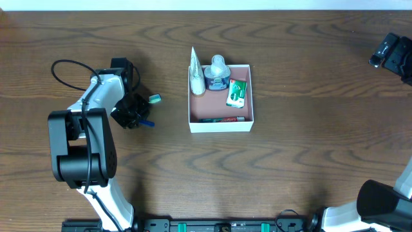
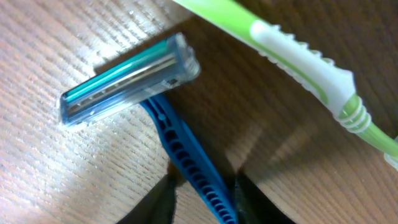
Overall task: Pack container
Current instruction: 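Grasp the blue razor handle with the left gripper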
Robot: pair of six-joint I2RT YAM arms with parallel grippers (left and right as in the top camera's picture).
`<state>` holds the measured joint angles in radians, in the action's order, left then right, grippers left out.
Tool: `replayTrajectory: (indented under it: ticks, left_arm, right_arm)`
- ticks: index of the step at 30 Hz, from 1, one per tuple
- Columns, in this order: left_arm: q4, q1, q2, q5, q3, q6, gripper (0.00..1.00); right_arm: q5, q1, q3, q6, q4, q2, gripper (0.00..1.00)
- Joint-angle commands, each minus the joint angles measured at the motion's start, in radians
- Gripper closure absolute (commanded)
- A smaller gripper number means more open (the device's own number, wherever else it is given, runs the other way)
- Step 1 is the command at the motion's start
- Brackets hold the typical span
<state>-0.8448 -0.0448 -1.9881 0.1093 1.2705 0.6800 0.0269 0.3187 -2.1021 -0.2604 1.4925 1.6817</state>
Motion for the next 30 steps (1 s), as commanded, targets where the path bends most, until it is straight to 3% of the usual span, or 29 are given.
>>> replayTrajectory:
  ticks: [1, 9, 20, 30]
  left_arm:
    - [-0.004, -0.005, -0.069, -0.050, -0.031, -0.003, 0.75]
    - [-0.015, -0.005, -0.069, -0.050, -0.031, -0.056, 0.94]
    - [-0.054, -0.005, -0.037, -0.049, -0.028, -0.197, 0.94]
    - [-0.103, 0.023, 0.278, -0.049, -0.004, -0.396, 0.94]
  right_arm:
    - [0.010, 0.003, -0.011, -0.016, 0.001, -0.002, 0.01]
    - [0.010, 0.003, -0.011, -0.016, 0.001, -0.002, 0.01]
    - [0.010, 0.003, -0.011, -0.016, 0.001, -0.002, 0.01]
    - [0.010, 0.003, -0.011, -0.016, 0.001, -0.002, 0.01]
